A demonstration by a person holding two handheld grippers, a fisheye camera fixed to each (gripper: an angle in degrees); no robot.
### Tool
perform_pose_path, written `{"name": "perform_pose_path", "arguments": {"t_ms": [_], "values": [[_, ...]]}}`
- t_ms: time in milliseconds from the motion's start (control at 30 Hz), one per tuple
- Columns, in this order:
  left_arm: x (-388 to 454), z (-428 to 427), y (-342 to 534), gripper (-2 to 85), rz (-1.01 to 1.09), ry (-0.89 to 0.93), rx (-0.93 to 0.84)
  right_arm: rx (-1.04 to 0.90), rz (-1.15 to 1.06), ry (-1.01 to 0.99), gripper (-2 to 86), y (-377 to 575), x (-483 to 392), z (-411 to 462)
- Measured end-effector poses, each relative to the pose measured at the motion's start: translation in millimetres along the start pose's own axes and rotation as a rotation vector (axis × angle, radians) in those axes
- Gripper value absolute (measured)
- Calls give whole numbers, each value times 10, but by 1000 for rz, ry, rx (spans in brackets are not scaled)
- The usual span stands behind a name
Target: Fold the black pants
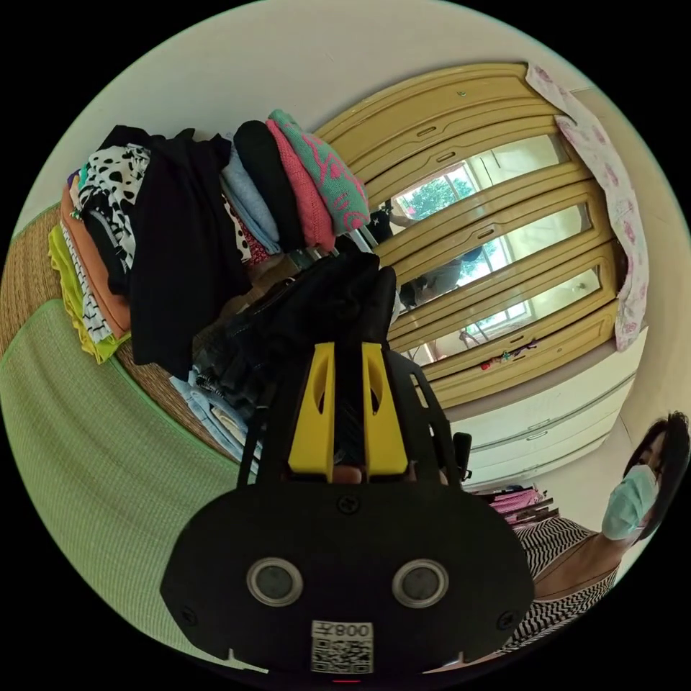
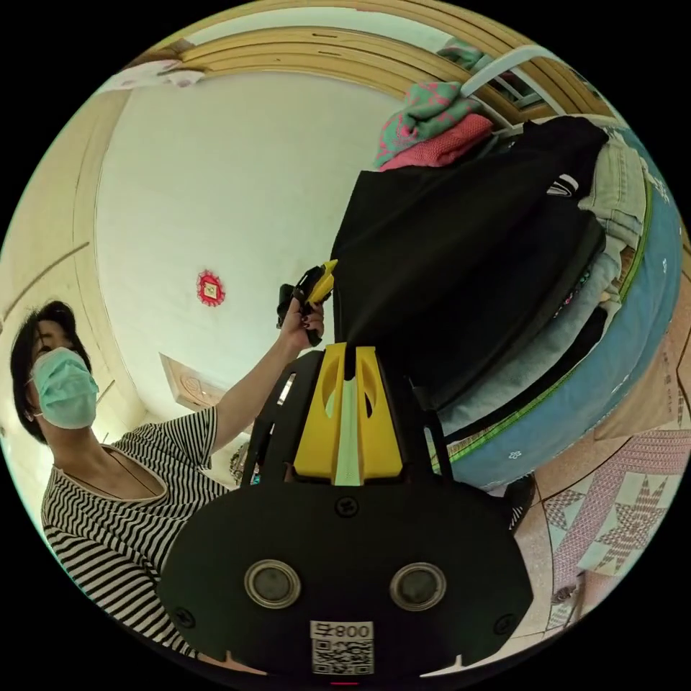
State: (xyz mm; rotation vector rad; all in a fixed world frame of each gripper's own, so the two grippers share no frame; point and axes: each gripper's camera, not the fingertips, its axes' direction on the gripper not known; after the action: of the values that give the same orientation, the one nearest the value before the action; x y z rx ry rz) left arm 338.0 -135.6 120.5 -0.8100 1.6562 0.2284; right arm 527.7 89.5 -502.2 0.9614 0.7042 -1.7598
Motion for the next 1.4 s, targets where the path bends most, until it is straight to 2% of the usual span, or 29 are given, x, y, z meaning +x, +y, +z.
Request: {"name": "perform_pose_path", "arguments": {"t_ms": [133, 233, 400, 533, 633, 700, 767, 867, 1000, 1167, 1300, 1400], "values": [[78, 256, -233, 70, 13, 2, 7, -72, -3, 71, 20, 52, 206, 9], [172, 427, -364, 73, 19, 7, 26, -32, 73, -17, 18, 161, 517, -131], [516, 578, -549, 68, 86, -154, 79, -9, 97, 46, 5, 301, 715, -389], [871, 586, -615, 44, 168, -249, 225, 84, 54, 181, 1, 232, 665, -731], [1123, 807, -727, 22, 268, -258, 188, 99, -120, 258, 0, -175, 413, -779], [1236, 1024, -812, 12, 311, -340, 115, 71, -290, 346, 0, -647, 150, -574], [1293, 1315, -903, 6, 328, -514, 34, 60, -393, 430, 0, -1001, -17, -319], [1274, 1539, -948, 3, 378, -587, -3, -38, -477, 508, 0, -1541, -107, 247], [1244, 1627, -980, 1, 404, -576, 15, -201, -442, 673, 0, -1984, 183, 999], [1155, 1711, -1047, 1, 403, -619, 46, -141, -345, 491, 1, -2084, 632, 1059], [1094, 1698, -1080, 1, 367, -556, 82, -142, -391, 568, 1, -2052, 658, 1047], [1102, 1651, -1071, 1, 359, -506, 84, -154, -430, 546, 1, -1959, 609, 833]]}}
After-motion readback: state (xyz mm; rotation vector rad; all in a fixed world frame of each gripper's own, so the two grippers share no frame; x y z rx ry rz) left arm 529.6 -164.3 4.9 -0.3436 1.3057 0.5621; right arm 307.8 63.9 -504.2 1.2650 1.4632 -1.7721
